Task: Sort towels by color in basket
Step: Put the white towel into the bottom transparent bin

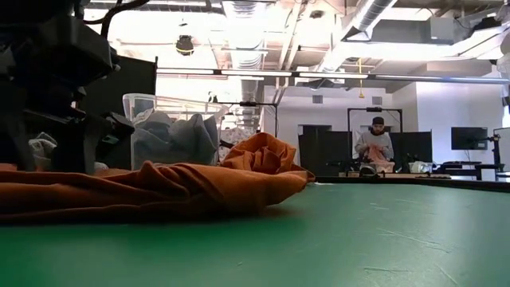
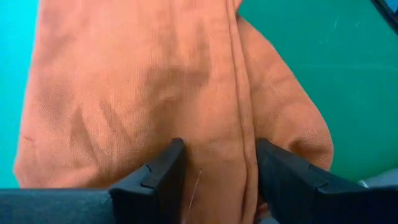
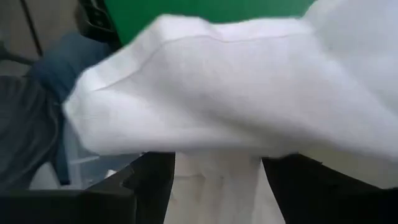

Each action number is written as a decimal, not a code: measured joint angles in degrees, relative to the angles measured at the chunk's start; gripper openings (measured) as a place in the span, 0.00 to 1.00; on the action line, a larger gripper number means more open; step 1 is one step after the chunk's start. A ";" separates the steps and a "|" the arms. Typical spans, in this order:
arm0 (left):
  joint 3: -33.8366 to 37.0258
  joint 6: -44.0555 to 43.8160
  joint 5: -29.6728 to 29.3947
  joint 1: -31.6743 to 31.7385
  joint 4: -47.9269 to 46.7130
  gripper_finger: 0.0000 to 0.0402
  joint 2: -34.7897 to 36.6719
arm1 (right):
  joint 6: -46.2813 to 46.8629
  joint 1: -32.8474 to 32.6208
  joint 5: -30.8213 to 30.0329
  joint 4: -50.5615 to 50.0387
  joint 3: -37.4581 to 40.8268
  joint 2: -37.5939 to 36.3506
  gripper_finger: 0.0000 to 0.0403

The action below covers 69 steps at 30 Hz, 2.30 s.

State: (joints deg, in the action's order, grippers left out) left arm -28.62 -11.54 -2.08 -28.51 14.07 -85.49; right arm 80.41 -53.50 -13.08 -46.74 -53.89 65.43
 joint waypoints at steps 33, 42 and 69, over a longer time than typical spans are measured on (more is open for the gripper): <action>-2.08 8.86 7.58 9.16 -0.18 0.69 0.04 | -9.52 3.73 -9.18 -5.14 -0.15 -6.10 0.67; -2.08 10.48 7.58 10.57 -0.16 0.69 0.04 | 1.06 -0.71 -1.60 -7.20 -0.17 -2.31 0.64; -2.14 11.21 7.36 10.89 -0.16 0.69 0.02 | 6.69 -3.32 1.16 -1.93 0.13 21.47 0.30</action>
State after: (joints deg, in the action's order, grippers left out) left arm -30.76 -0.33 5.28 -17.62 13.91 -85.47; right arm 87.10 -56.82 -11.92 -48.67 -53.76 86.89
